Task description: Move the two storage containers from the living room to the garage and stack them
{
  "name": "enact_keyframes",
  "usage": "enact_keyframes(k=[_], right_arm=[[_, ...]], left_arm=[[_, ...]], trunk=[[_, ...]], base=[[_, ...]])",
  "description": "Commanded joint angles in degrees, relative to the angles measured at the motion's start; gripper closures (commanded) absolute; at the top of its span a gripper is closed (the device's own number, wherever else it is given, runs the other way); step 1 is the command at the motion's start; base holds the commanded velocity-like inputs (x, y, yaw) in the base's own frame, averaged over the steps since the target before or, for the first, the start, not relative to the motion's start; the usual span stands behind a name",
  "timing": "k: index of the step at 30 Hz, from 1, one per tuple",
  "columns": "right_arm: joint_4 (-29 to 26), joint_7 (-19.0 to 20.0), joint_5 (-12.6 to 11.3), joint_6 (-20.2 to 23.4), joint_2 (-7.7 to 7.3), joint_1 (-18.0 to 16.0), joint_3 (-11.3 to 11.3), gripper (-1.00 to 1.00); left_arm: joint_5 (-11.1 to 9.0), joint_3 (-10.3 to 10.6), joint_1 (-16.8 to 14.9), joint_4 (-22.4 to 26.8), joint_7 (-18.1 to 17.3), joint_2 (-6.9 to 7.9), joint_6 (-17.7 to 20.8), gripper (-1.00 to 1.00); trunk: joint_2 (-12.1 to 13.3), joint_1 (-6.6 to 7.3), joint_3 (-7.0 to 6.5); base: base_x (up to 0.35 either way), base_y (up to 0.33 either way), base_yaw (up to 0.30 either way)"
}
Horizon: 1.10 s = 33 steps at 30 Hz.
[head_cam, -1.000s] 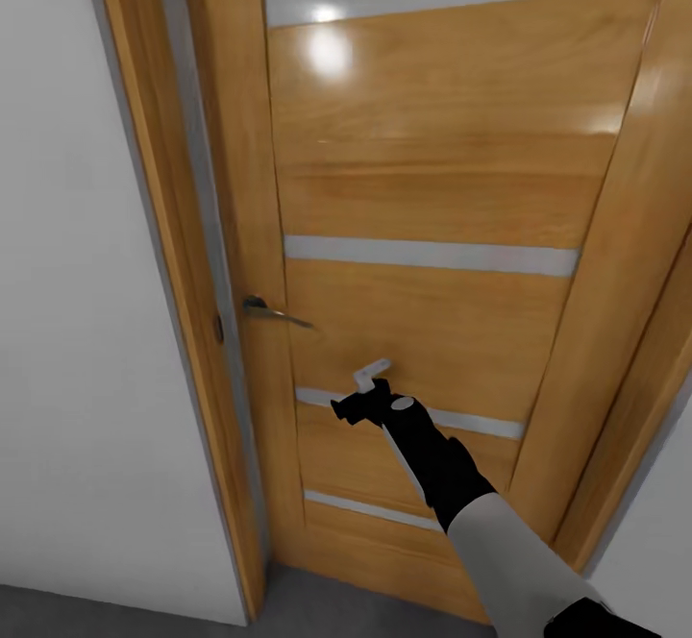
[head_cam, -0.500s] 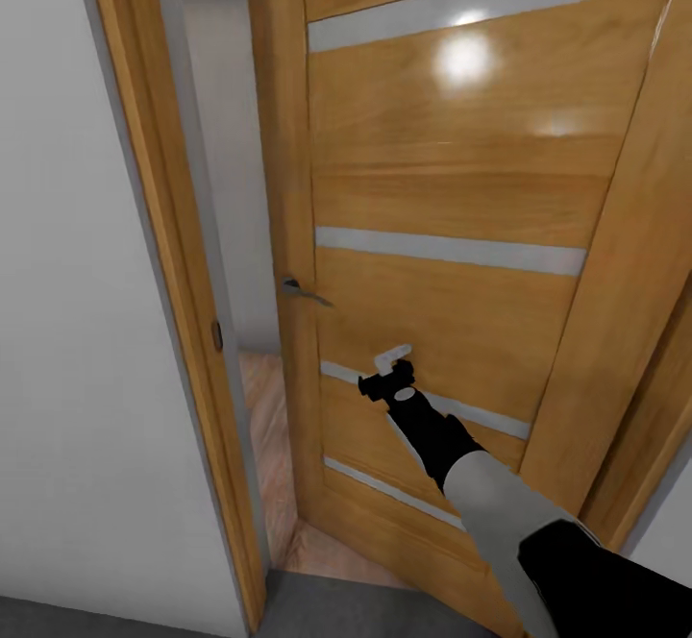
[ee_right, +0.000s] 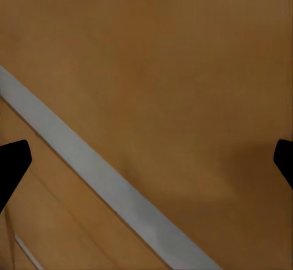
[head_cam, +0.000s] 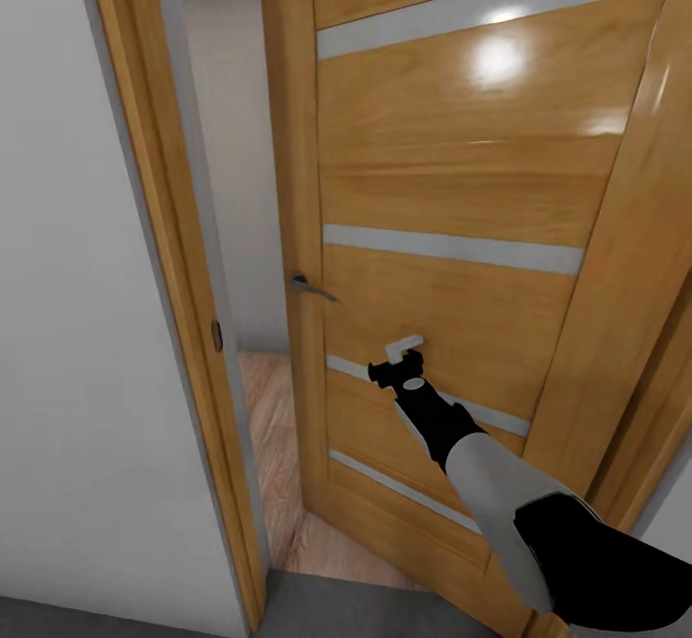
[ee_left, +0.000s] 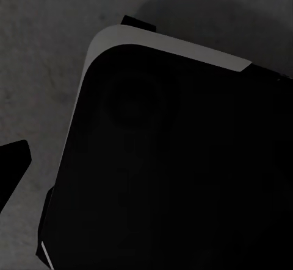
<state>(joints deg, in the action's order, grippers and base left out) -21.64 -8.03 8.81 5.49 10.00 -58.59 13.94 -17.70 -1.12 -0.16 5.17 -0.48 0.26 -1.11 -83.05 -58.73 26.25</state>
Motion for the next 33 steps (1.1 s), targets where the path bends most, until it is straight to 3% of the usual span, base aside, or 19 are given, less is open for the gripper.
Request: enact_keyframes(k=[1,13,33], right_arm=[[-0.1,-0.3,0.6,0.5,0.0,0.0,0.3,-1.0],[-0.4,-0.2,0.2,-0.1,0.0,0.0,0.0,-1.0],[-0.1,-0.7,0.5,3.5,0.0,0.0,0.2,-1.0]], left_arm=[[-0.2,-0.1,0.0,0.0,0.0,0.0,-0.1,-1.0],[-0.2,-0.1,0.0,0.0,0.0,0.0,-0.1,-1.0],[-0.2,-0.1,0.0,0.2,0.0,-0.21,-0.1,-1.0]], trunk=[[0.0,0.0,0.06],[0.0,0.0,0.06],[0.0,0.0,0.06]], base=[[0.0,0.0,0.0],[0.0,0.0,0.0],[0.013,-0.002,0.0]])
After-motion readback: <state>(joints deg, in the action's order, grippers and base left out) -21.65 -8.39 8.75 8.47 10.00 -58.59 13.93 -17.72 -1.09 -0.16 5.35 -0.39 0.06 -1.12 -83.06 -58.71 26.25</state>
